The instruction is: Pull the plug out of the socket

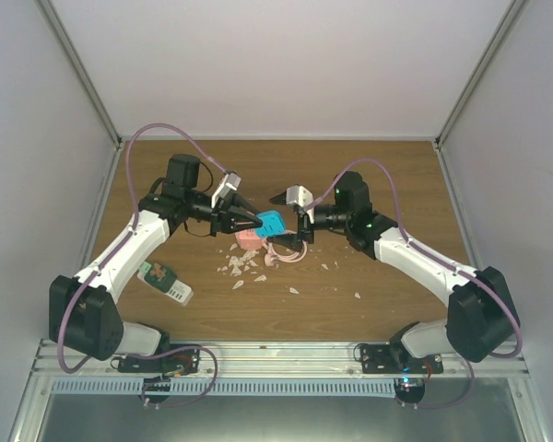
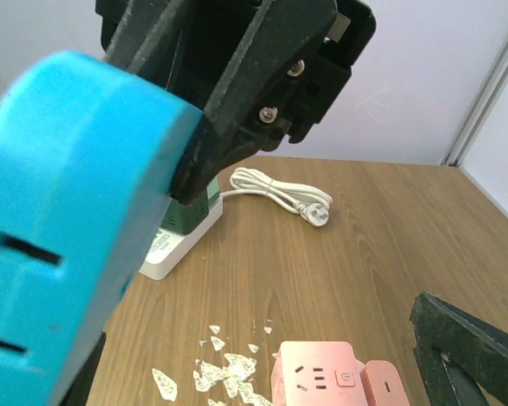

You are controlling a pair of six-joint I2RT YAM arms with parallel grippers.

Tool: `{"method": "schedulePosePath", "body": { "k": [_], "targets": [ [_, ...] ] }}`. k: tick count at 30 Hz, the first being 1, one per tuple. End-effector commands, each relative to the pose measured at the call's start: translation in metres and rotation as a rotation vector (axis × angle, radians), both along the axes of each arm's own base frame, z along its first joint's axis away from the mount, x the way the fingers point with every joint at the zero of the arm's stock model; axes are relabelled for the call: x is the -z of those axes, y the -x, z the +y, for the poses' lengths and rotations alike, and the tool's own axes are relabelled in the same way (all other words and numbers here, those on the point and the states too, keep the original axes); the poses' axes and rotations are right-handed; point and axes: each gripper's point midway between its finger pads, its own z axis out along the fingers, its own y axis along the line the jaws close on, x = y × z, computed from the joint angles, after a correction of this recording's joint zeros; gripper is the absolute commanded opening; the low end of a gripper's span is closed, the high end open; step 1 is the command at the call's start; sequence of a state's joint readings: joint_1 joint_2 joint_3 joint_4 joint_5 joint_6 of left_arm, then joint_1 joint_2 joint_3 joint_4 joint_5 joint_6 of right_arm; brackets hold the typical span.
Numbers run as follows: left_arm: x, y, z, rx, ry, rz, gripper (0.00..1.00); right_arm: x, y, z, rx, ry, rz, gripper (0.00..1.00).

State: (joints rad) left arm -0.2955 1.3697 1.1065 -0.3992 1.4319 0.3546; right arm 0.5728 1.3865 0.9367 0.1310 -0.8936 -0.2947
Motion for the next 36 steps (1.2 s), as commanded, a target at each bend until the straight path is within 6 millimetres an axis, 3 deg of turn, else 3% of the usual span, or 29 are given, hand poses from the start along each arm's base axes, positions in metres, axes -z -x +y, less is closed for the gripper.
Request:
{"method": "schedulePosePath", "body": {
  "k": [1, 28, 36],
  "targets": [
    [0.006, -0.008, 0.001, -0.025, -0.01, -0.027, 0.0, -0.014, 0.008, 0.001, -0.018, -0.03, -0.012, 0.99],
    [0.041, 0.025, -0.011, 0.027, -0.126, -0.14, 0.0, -0.021, -0.02, -0.005, 0.089, -0.045, 0.016, 0.82],
    [0.046, 0.012, -0.012, -0.036, -0.166, -0.153, 0.0, -0.031, -0.015, -0.007, 0.046, -0.042, -0.019, 0.86]
  ]
}}
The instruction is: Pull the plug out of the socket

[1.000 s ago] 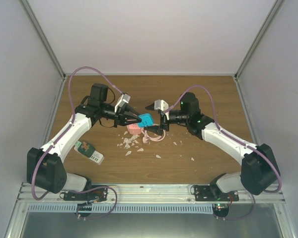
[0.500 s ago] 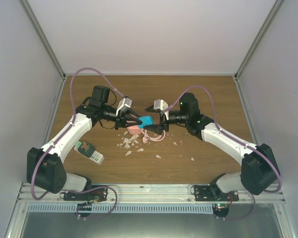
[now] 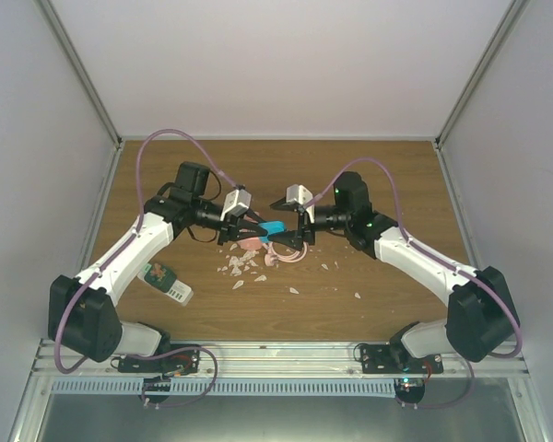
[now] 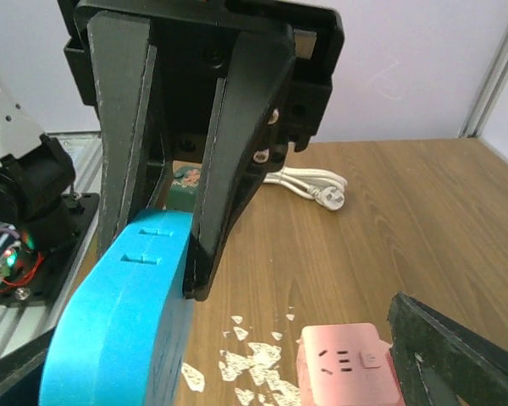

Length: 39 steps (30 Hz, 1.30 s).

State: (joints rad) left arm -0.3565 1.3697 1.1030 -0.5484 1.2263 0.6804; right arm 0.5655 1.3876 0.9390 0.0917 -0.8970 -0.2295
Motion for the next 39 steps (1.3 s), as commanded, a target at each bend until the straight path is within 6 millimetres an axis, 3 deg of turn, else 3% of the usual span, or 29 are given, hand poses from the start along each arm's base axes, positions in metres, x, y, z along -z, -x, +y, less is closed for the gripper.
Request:
{"method": "schedulePosePath", "body": {
  "k": [1, 10, 16, 20, 25, 28, 33, 39],
  "targets": [
    [0.009, 0.008, -0.002, -0.023, -0.036, 0.069, 0.0, -0.038, -0.011, -0.004, 0.014, -0.054, -0.12, 0.88],
    [0.004, -0.039, 0.01, -0.166, -0.039, 0.095, 0.0, -0.039, 0.002, -0.006, -0.044, -0.044, -0.159, 0.96],
    [0.012, -0.098, 0.046, -0.376, -0.109, 0.036, 0.0, -0.034, 0.0, -0.009, -0.026, -0.03, -0.17, 0.98],
    [0.019, -0.155, 0.093, -0.603, -0.204, -0.046, 0.0, -0.03, -0.002, -0.01, -0.017, -0.024, -0.17, 0.99],
    [0.038, -0.21, 0.152, -0.811, -0.323, -0.088, 0.0, -0.024, -0.005, -0.01, -0.01, -0.015, -0.169, 1.0],
    [0.046, -0.245, 0.203, -0.965, -0.401, -0.105, 0.0, -0.022, -0.005, -0.01, -0.01, -0.011, -0.169, 1.0],
    [0.055, -0.289, 0.272, -1.137, -0.49, -0.136, 0.0, -0.019, -0.007, -0.01, -0.004, -0.003, -0.175, 1.0],
    [0.077, -0.33, 0.328, -1.278, -0.621, -0.197, 0.0, -0.013, -0.009, -0.009, -0.003, 0.01, -0.175, 1.0]
  ]
}}
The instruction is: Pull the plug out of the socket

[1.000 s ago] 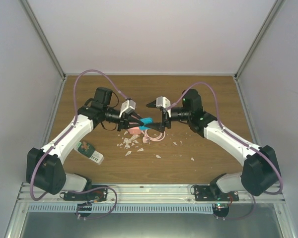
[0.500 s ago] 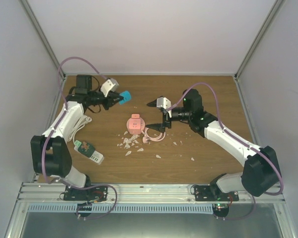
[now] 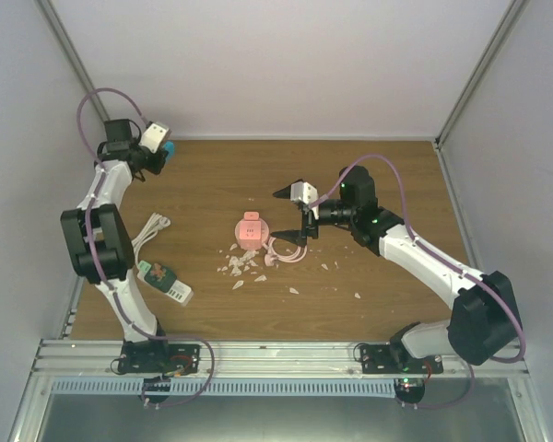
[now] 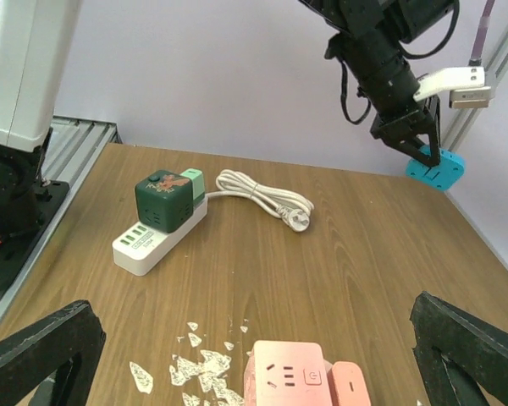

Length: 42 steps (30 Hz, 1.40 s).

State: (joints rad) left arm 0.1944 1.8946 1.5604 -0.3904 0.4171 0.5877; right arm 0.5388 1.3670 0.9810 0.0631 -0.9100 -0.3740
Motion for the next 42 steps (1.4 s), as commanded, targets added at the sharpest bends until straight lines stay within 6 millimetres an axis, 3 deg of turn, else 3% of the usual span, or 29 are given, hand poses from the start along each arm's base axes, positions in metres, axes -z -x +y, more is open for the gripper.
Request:
{"method": "schedulePosePath", "body": {
  "k": [1, 13, 23, 28, 32, 35, 39, 42],
  "targets": [
    [-0.003, -0.038, 0.042, -0.111, -0.164, -0.088, 0.0, 0.009, -0.003, -0.003, 0.013, 0.02, -0.007, 1.0],
    [0.038, -0.089, 0.097, -0.251, -0.383, -0.086, 0.0, 0.017, -0.003, -0.002, 0.004, 0.035, 0.002, 1.0],
    [0.075, -0.103, 0.128, -0.322, -0.526, -0.066, 0.02, 0.026, -0.005, -0.001, -0.003, 0.048, 0.015, 1.0],
    [0.1, -0.103, 0.132, -0.321, -0.548, -0.037, 0.04, 0.029, -0.006, 0.0, -0.001, 0.056, 0.019, 1.0],
    [0.117, -0.1, 0.13, -0.305, -0.543, -0.006, 0.13, 0.031, -0.007, 0.0, 0.002, 0.061, 0.019, 1.0],
    [0.123, -0.095, 0.125, -0.285, -0.517, 0.015, 0.28, 0.033, -0.008, -0.001, 0.008, 0.065, 0.019, 1.0],
    [0.121, -0.087, 0.117, -0.261, -0.489, 0.018, 0.47, 0.034, -0.008, -0.001, 0.007, 0.064, 0.019, 1.0],
    [0.12, -0.081, 0.112, -0.244, -0.471, 0.028, 0.51, 0.035, -0.008, -0.002, 0.007, 0.063, 0.02, 1.0]
  ]
}}
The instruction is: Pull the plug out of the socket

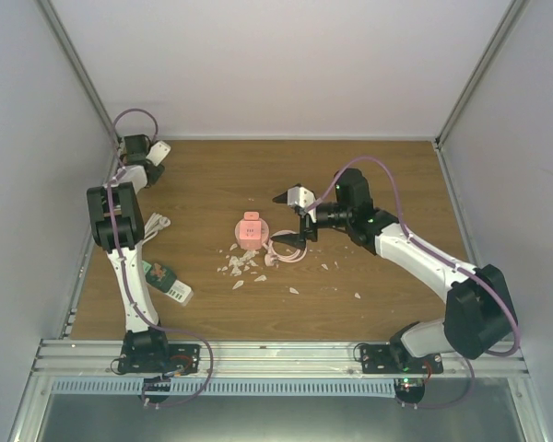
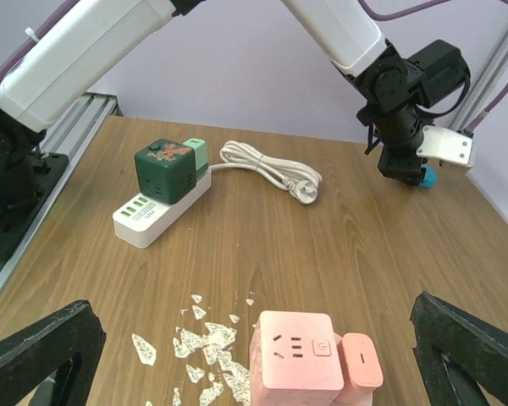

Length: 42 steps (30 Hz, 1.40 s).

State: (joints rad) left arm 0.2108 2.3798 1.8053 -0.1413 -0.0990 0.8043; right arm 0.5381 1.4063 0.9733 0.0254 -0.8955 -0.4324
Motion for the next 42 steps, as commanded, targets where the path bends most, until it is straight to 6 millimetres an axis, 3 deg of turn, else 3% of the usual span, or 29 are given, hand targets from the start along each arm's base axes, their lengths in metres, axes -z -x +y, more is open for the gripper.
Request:
{"method": "schedulePosePath", "body": {
  "k": [1, 7, 12, 19, 24, 30, 37, 40, 42],
  "targets": [
    [-0.017, 0.006, -0.006, 0.028, 0.032, -0.027, 0.51, 0.011, -0.002, -0.003, 0.006, 0.009, 0.006, 1.0],
    [-0.029, 0.025, -0.029, 0.084, 0.138, -0.004, 0.59, 0.016, -0.004, -0.006, 0.019, 0.008, 0.003, 1.0],
    [-0.041, 0.051, -0.055, 0.165, 0.227, 0.011, 0.76, 0.023, -0.009, -0.01, 0.04, 0.009, 0.01, 1.0],
    [-0.077, 0.089, -0.096, 0.349, 0.301, 0.012, 0.99, 0.037, -0.019, -0.015, 0.063, 0.027, 0.033, 1.0],
    [-0.094, 0.114, -0.122, 0.46, 0.369, 0.043, 0.99, 0.047, -0.026, -0.018, 0.083, 0.042, 0.051, 1.0],
    [-0.118, 0.151, -0.161, 0.437, 0.543, 0.074, 0.99, 0.046, -0.037, -0.027, 0.136, 0.029, 0.065, 1.0],
    [-0.141, 0.187, -0.199, 0.368, 0.603, 0.095, 0.99, 0.041, -0.052, -0.041, 0.199, 0.011, 0.069, 1.0],
    [-0.151, 0.206, -0.219, 0.35, 0.629, 0.118, 0.99, 0.039, -0.055, -0.045, 0.218, 0.008, 0.065, 0.99],
    [-0.149, 0.223, -0.246, 0.354, 0.634, 0.151, 0.99, 0.037, -0.059, -0.048, 0.233, 0.006, 0.059, 1.0]
  ]
}}
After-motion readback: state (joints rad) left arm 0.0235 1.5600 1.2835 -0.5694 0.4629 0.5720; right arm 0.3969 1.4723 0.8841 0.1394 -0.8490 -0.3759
